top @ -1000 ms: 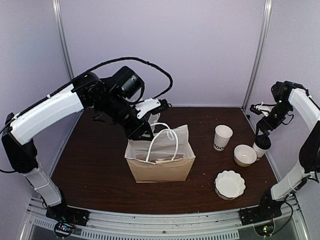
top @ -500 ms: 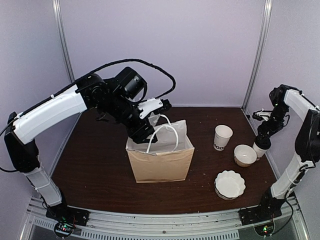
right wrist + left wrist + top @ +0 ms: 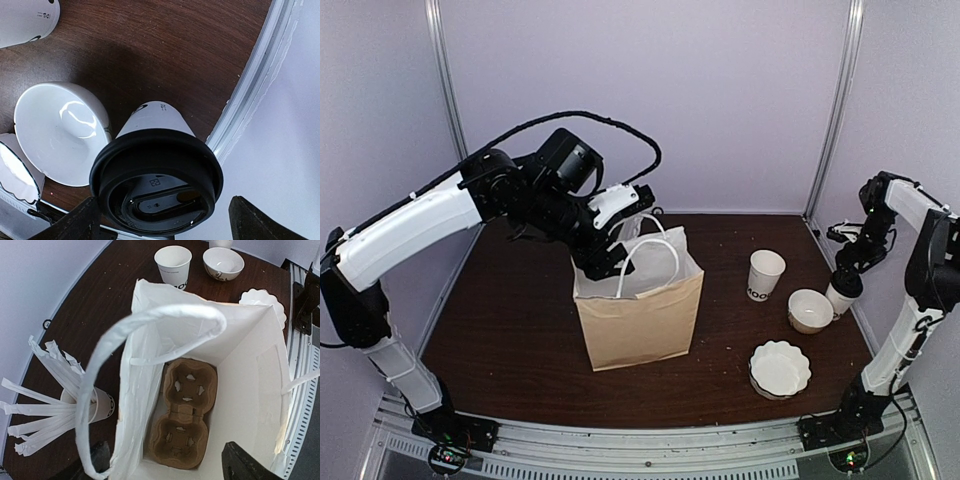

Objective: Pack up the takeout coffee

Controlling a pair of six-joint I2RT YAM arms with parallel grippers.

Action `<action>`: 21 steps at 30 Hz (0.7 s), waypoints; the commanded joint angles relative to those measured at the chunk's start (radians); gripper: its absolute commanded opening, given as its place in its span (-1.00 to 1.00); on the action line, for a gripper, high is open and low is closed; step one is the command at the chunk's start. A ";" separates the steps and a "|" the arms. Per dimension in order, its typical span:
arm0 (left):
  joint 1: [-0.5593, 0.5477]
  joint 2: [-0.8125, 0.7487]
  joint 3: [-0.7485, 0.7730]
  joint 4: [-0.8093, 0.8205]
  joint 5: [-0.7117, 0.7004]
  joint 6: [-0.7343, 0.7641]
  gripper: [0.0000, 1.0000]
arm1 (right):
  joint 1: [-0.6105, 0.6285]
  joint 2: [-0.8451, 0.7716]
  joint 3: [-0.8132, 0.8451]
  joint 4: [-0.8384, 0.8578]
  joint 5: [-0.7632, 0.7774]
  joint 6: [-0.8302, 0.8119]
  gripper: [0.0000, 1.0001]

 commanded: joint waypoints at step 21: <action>0.010 -0.047 0.022 0.056 -0.018 0.020 0.69 | -0.005 -0.143 0.013 -0.042 -0.022 -0.002 0.35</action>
